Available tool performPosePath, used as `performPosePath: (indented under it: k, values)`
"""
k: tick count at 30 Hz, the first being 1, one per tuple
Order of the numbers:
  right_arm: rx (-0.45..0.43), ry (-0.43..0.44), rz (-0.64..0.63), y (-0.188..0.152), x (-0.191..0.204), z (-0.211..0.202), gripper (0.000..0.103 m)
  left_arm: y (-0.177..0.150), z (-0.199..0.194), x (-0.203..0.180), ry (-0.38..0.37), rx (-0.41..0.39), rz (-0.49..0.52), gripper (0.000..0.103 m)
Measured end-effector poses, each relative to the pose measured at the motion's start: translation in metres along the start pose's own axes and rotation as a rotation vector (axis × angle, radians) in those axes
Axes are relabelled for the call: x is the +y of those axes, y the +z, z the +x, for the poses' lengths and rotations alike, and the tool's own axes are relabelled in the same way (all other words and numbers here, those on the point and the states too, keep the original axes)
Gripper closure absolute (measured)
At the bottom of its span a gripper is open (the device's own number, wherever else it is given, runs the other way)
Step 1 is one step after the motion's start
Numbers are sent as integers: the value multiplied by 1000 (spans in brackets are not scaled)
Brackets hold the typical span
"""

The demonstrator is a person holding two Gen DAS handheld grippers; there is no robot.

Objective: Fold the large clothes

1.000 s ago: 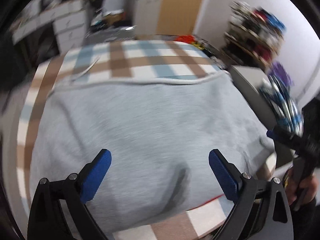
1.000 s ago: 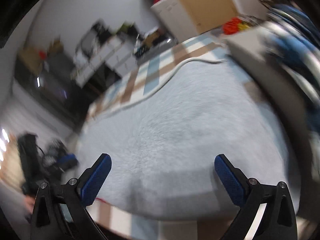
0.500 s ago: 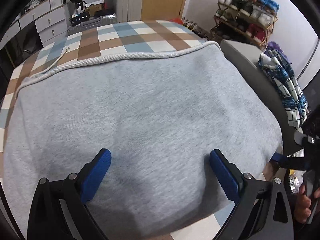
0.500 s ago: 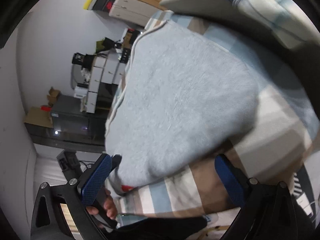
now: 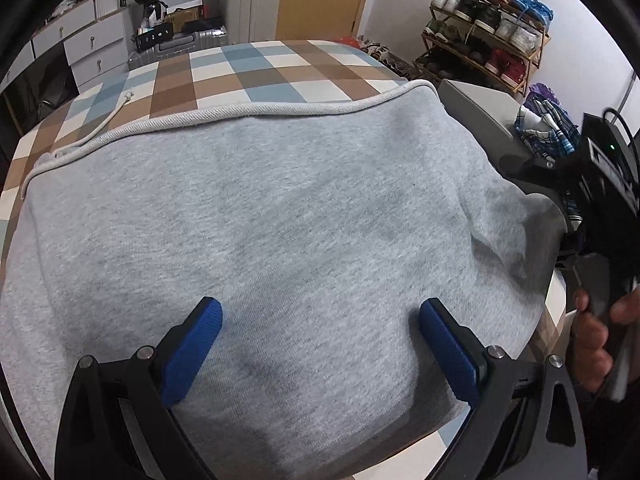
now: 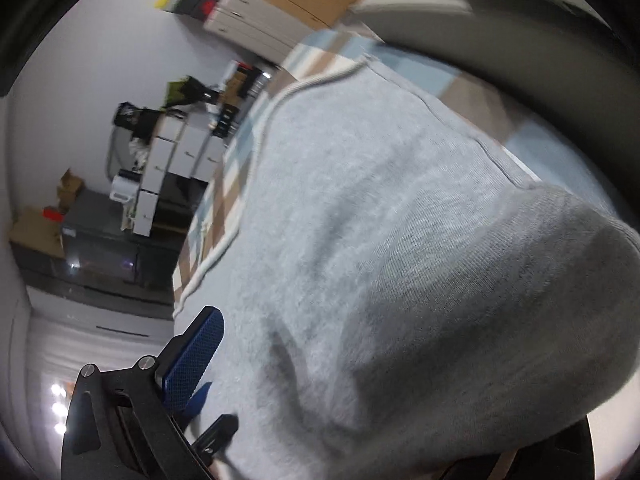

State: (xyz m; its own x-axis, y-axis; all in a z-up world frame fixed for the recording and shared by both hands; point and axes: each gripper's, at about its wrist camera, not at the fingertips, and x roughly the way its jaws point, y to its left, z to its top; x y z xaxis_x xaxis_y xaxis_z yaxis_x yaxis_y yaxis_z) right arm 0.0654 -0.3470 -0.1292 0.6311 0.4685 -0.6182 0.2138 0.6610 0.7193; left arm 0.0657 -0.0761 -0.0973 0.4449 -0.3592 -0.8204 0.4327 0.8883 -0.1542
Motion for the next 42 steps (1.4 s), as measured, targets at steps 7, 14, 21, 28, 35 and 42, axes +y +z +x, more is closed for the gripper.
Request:
performPosePath:
  k: [7, 14, 21, 28, 35, 42]
  values:
    - [-70, 109, -20, -10, -9, -33, 46, 2, 0, 2, -2, 12, 6, 7]
    - [-10, 55, -33, -7, -6, -18, 28, 2, 1, 1, -1, 15, 6, 7]
    - [-7, 23, -28, 4, -6, -5, 26, 3, 2, 2, -3, 16, 7, 7]
    - [-63, 54, -51, 5, -5, -11, 74, 3, 5, 2, -9, 20, 5, 7]
    - [-123, 86, -186, 4, 22, -34, 79, 5, 8, -7, -1, 31, 21, 7]
    - [-160, 21, -274, 20, 30, -58, 81, 17, 25, -43, -52, 45, 25, 7]
